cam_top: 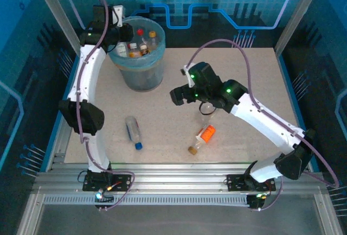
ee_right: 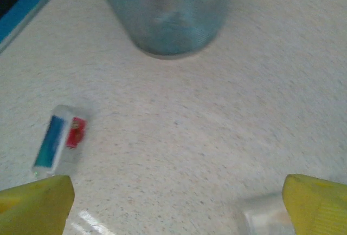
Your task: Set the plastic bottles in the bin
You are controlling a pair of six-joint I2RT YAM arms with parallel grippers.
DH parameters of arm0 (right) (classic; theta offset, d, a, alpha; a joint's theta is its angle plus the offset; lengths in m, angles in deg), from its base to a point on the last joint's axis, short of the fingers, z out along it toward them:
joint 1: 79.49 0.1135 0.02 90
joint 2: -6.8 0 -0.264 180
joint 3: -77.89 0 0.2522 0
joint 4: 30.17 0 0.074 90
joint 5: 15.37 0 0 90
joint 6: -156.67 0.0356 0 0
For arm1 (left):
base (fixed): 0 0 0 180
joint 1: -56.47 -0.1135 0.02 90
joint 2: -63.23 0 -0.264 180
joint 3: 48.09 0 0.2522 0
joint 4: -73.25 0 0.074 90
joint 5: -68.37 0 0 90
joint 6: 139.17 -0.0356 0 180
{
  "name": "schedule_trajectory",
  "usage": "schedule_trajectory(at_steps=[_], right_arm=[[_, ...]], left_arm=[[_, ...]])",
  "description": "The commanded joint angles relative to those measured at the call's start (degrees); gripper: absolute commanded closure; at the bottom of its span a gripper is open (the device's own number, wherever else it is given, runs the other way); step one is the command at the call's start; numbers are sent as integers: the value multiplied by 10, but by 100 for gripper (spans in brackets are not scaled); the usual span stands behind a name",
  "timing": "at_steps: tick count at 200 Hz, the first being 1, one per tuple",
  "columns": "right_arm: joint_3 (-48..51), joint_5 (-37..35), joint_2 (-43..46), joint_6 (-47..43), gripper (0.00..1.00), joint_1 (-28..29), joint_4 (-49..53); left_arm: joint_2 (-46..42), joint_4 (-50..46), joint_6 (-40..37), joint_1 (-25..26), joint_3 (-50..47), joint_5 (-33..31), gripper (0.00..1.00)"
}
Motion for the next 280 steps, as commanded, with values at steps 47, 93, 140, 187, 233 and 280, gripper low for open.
schedule_trajectory(at_steps=[47,93,140,187,233,280], right_arm=[[183,-1,127,162,0,-130,90],[212,24,94,285,1,-157,35],[174,-13,-17,370,1,-129,20],[140,-28,-116,398,4,-119,-3],[105,-34,-205,416,5,-110,14],[105,-33,-243,426,8,-104,8]], left_arm=[[-234,227,-116,146,-310,38,68],[-285,240,-157,190,-399,64,55],[-336,221,-175,190,-441,61,37],[-380,224,-184,190,-483,46,31],[-406,214,-189,189,-494,41,27],[-420,216,-191,189,-501,29,25]])
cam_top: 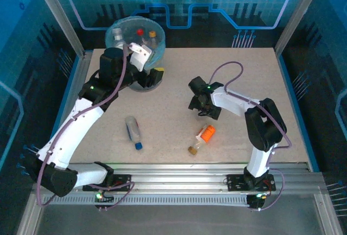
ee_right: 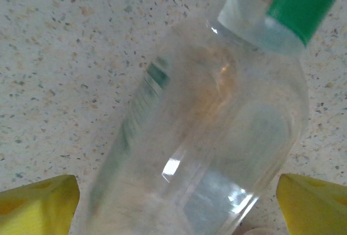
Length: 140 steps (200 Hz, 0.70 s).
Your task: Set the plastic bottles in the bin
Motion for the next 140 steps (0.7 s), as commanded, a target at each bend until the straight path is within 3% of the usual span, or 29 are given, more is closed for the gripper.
schedule_trajectory(at_steps=[1,77,110,140], right_arm=[[-13,-13,-19,21,8,9,4],[-21,-15,-29,-7,35,7,-10],[-24,-32,17,-52,40,15,-19],[-25,-37,81,-143,40,38,-68]], left_arm=[[-20,2,-11,1,-7,-9,25],[-4,-3,12,0,6,-30,25],[34,-55,92,-24,64,-49,25],[58,-71,183,-64,104,-8,26]])
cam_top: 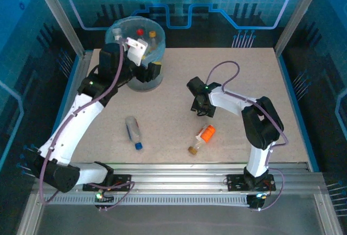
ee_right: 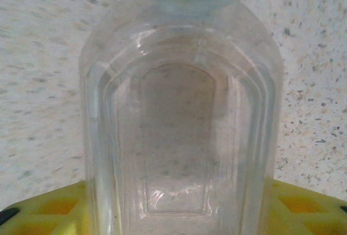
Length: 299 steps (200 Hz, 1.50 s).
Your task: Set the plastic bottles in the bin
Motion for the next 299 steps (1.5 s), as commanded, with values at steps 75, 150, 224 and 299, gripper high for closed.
schedule_trajectory(at_steps=[75,150,224,299], right_arm=[[83,185,275,-294,43,96,-322],[70,260,306,-352,47,135,-385],[77,257,319,-342,47,153,-420],[98,231,368,-333,47,162,-415]], left_arm=[[49,-24,189,-52,98,217,27],[54,-38,184,-52,126,374,35],[36,-81,180,-50,118,444,37],[3,-57,187,-50,83,464,20]])
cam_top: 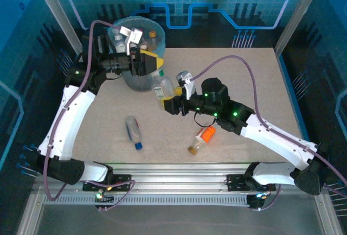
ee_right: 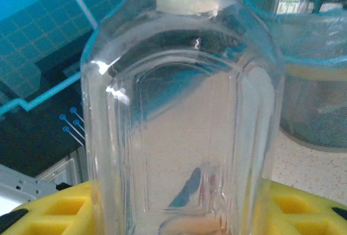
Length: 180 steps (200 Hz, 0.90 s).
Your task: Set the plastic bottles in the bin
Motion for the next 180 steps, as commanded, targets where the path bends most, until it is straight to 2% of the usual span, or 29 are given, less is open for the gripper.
schedule_trajectory(at_steps=[1,36,64,105,137,155,169,180], right_arm=[[4,-16,26,4,47,4,-47],[10,-20,40,11,47,5,-44],[13,-23,41,11,47,6,-43],[2,-3,20,10,47,6,-47],[-7,1,5,12,47,6,-46],[-9,-1,0,15,46,7,-50],[-13,0,-6,17,46,6,-51],[-17,2,-8,17,46,7,-49]], left_arm=[[-15,-8,5,4,-18,27,19],[-33,26,17,4,-44,24,19],[-34,32,23,4,-46,23,27],[-25,69,59,5,-49,24,26],[-21,65,58,5,-50,27,47],[-21,64,58,5,-52,27,54],[-18,62,61,5,-50,27,57],[-15,58,61,5,-47,26,54]])
